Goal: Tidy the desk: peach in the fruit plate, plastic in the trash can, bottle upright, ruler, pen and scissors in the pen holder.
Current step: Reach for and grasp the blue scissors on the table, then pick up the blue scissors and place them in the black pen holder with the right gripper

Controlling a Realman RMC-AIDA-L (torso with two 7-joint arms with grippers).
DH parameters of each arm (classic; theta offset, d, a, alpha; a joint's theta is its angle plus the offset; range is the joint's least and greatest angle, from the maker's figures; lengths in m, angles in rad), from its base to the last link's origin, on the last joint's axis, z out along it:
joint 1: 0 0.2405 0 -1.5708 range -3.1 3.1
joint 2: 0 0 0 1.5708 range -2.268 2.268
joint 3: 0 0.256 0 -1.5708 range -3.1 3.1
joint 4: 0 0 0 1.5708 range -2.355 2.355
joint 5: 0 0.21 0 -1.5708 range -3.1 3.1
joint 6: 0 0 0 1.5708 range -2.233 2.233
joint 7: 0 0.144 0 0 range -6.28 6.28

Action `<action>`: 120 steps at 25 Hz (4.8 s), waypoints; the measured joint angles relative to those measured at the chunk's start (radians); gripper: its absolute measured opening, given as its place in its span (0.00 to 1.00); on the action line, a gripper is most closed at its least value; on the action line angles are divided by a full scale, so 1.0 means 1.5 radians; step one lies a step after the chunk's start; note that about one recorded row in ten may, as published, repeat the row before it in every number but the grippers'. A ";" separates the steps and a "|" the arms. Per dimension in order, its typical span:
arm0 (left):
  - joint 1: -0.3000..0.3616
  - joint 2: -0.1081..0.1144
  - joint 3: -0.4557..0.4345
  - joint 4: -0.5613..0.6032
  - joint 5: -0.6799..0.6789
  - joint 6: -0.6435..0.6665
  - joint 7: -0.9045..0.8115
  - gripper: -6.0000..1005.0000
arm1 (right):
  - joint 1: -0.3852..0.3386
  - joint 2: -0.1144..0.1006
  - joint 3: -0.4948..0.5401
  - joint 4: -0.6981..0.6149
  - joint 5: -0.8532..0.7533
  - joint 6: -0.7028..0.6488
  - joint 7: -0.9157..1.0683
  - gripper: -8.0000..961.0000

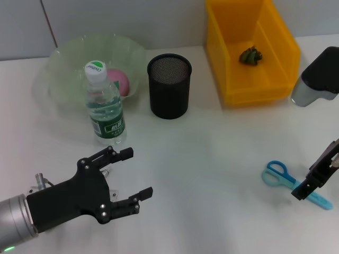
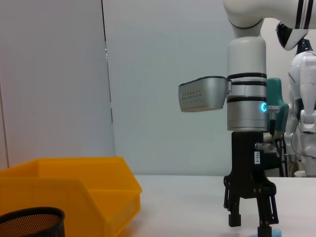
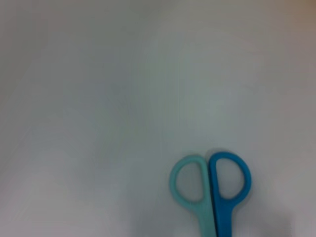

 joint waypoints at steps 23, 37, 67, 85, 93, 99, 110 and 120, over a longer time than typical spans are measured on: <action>-0.010 -0.001 0.005 -0.001 0.000 0.002 0.002 0.84 | 0.009 0.000 -0.075 -0.007 -0.016 0.010 0.050 0.65; -0.010 -0.001 0.005 -0.001 0.000 0.000 0.002 0.84 | 0.003 0.003 -0.084 0.002 0.006 0.032 0.054 0.65; -0.010 -0.001 0.006 -0.001 0.001 0.000 0.002 0.84 | 0.003 0.001 -0.092 0.022 0.000 0.040 0.062 0.53; -0.014 -0.001 0.006 -0.001 0.001 0.000 0.002 0.83 | 0.000 0.001 -0.093 -0.002 0.007 0.029 0.058 0.25; -0.014 -0.002 0.006 -0.001 0.001 0.000 0.002 0.83 | -0.014 0.001 -0.085 -0.048 0.010 0.029 0.060 0.23; -0.014 -0.002 0.006 0.000 0.001 0.000 0.002 0.83 | -0.049 0.001 -0.031 -0.205 0.085 0.004 0.064 0.23; -0.011 -0.003 0.004 -0.001 -0.003 0.001 0.003 0.83 | -0.112 0.002 0.028 -0.303 0.321 0.234 -0.074 0.24; -0.014 -0.004 0.005 -0.007 -0.004 0.000 0.003 0.83 | -0.110 0.001 0.025 -0.091 0.662 0.422 -0.391 0.24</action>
